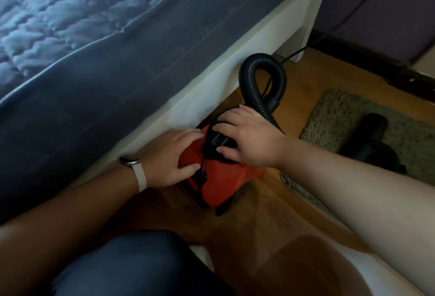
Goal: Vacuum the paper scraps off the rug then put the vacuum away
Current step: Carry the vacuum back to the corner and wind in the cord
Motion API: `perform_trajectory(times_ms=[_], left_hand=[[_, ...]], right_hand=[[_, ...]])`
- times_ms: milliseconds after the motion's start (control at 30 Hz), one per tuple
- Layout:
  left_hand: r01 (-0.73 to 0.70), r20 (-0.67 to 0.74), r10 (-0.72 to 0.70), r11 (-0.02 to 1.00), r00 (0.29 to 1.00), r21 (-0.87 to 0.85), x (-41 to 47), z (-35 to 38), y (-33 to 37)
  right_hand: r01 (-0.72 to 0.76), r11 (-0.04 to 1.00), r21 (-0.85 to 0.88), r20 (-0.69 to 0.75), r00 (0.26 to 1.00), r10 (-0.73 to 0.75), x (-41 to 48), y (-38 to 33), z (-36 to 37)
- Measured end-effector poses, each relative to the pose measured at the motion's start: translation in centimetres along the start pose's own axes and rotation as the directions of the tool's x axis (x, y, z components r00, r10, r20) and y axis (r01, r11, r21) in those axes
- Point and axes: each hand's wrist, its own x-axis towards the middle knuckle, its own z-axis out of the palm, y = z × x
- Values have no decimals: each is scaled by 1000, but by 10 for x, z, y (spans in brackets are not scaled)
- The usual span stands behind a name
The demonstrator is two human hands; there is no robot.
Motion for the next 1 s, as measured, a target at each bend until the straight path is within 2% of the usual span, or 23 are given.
perform_trajectory(times_ms=[133,300,433,600,733,867,1000], left_hand=[[21,-26,-20,998,999,62,19,-20,17],[-7,-59,17,987,998,161,58,-34,42],[29,-83,-12,979,996,203,89,-47,65],[118,-54,-111,982,992,149,105,-86,98],[239,-10,-239,968,971,81,114,-149,130],[228,47,-229,973,972,18,126,-224,155],[150,82,-148,989,986,-18,142,-297,172]], right_hand=[[-63,997,-48,-4,998,63,-24,14,-22],[-198,976,-93,22,979,201,-54,42,-53],[-316,944,-94,12,948,319,-77,62,-76],[-501,865,7,83,863,499,-101,68,-129],[-650,758,55,165,755,635,-106,58,-199],[-730,682,52,240,672,701,-95,42,-280],[-790,613,31,266,597,757,-74,29,-355]])
